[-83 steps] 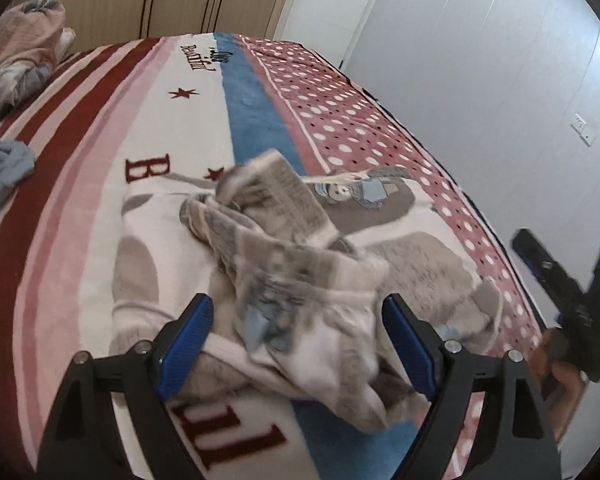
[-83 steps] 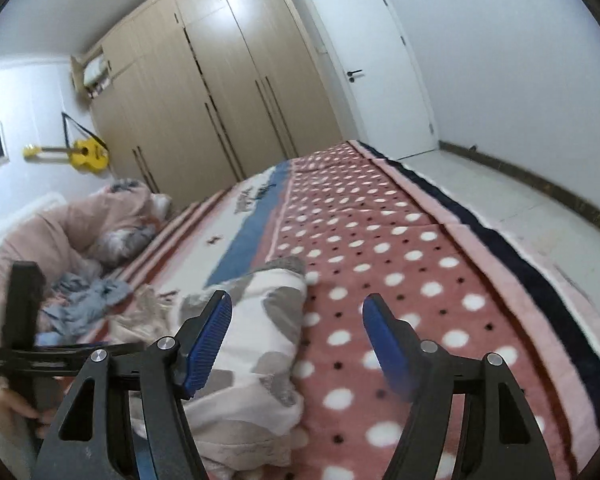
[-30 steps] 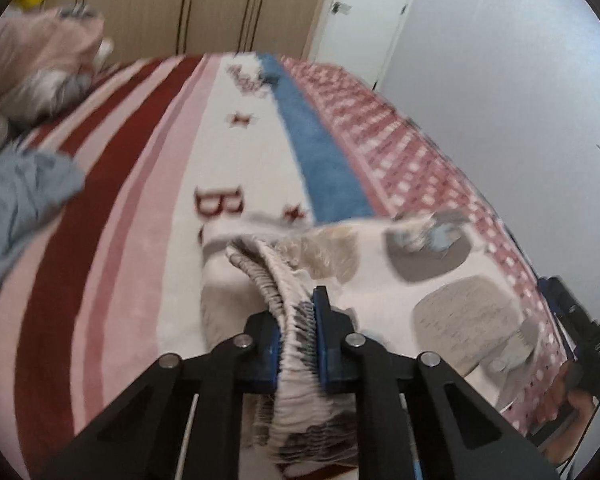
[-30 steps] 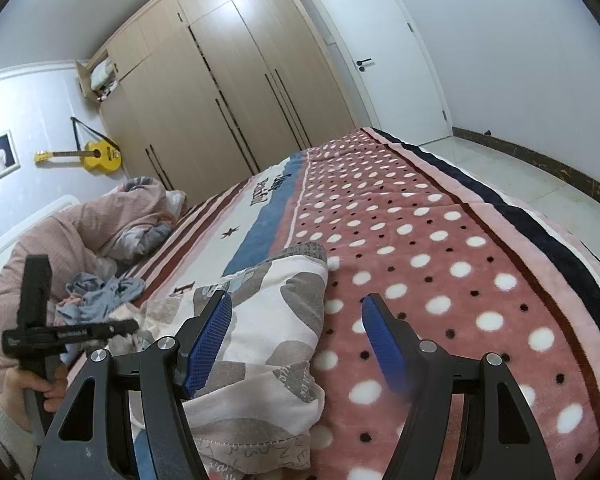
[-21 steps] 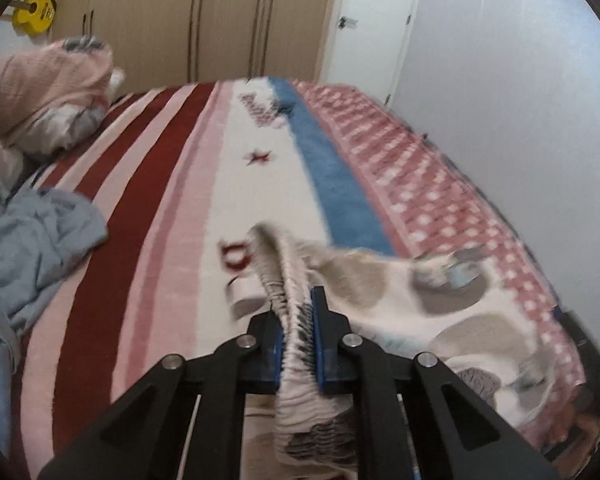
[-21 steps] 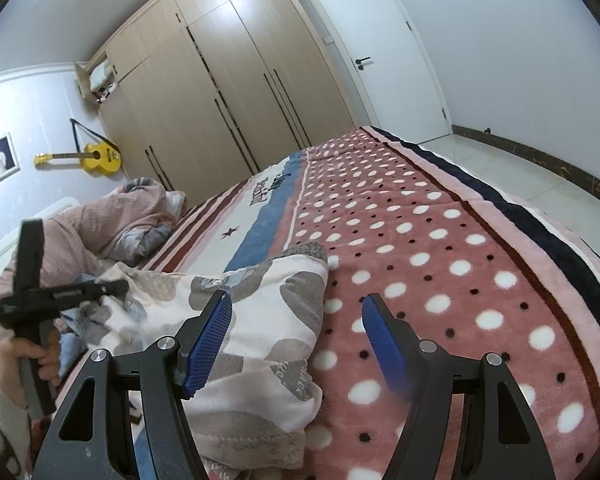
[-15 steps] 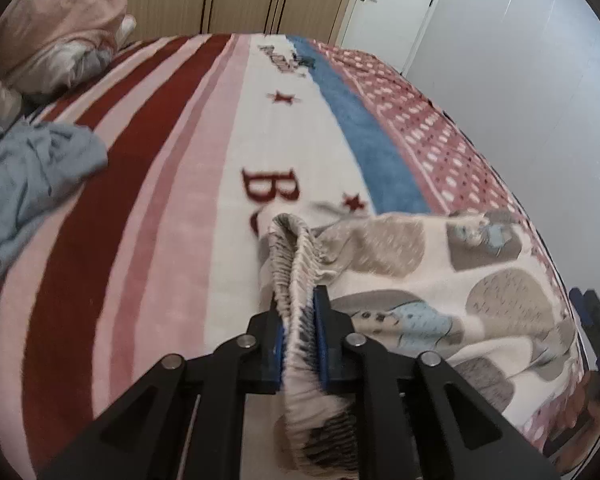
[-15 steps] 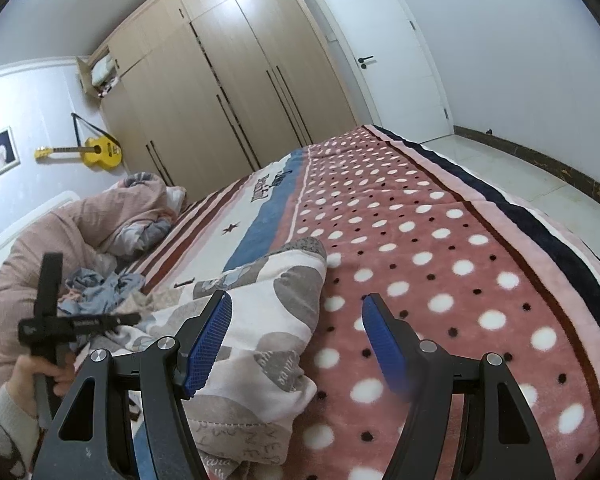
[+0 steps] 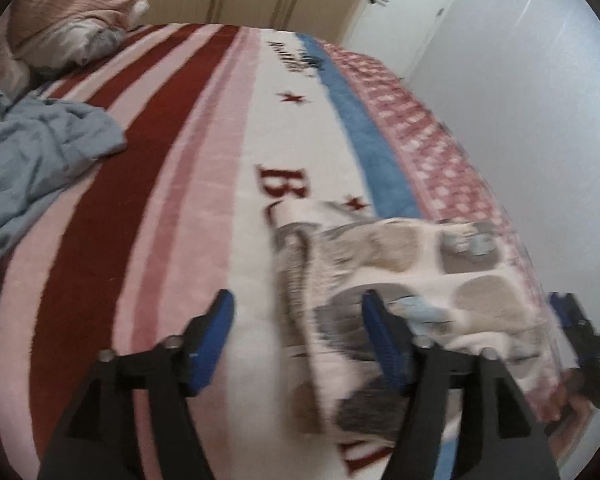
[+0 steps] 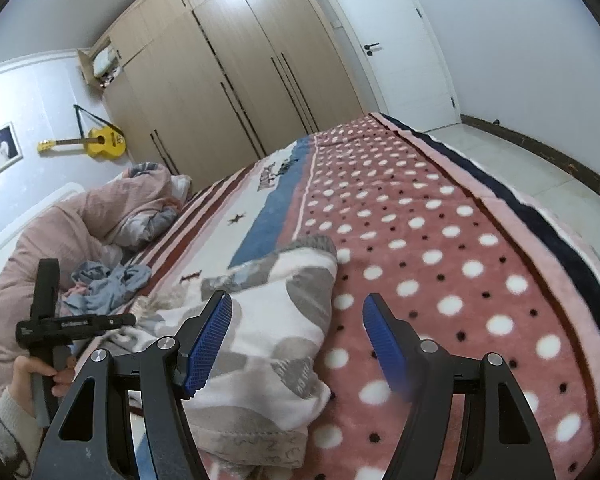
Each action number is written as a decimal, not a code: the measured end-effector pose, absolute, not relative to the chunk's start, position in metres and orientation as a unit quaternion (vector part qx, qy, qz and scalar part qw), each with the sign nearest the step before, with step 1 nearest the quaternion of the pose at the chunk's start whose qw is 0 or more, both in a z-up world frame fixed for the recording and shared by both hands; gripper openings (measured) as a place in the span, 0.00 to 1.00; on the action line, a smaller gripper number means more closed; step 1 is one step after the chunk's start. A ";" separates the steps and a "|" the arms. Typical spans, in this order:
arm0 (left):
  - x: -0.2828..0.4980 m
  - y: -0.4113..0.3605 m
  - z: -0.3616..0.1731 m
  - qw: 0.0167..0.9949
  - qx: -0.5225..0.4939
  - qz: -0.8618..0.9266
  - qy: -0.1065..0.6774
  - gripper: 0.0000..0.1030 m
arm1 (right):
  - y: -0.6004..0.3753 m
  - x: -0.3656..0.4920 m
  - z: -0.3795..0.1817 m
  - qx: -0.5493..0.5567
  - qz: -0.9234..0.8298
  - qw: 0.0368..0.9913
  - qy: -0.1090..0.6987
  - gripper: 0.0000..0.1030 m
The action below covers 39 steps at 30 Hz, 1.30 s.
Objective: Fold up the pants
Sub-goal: 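Pinch the elastic waistband edge of the folded pants with the left gripper, then grasp the folded pants with the right gripper while the left gripper holds the waistband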
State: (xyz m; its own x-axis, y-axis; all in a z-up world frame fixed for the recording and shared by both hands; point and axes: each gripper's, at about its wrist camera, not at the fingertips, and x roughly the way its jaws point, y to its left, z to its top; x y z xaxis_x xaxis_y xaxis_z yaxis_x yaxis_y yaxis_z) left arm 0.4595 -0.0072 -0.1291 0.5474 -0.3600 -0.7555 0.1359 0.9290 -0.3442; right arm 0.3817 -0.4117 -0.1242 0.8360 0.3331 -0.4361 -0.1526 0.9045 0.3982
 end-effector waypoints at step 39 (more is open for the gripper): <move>0.313 -0.034 -0.083 0.866 -0.094 -0.169 0.460 0.27 | -0.331 0.266 -0.081 0.001 0.222 0.908 0.356 0.12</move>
State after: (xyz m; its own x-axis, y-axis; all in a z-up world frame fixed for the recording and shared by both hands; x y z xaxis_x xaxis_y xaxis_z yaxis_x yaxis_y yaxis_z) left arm 0.3130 -0.0340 -0.0830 0.5190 -0.3804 -0.7654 0.2066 0.9248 -0.3195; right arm 0.2662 -0.3315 -0.0814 0.6474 0.4035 -0.6465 -0.4025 0.9014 0.1595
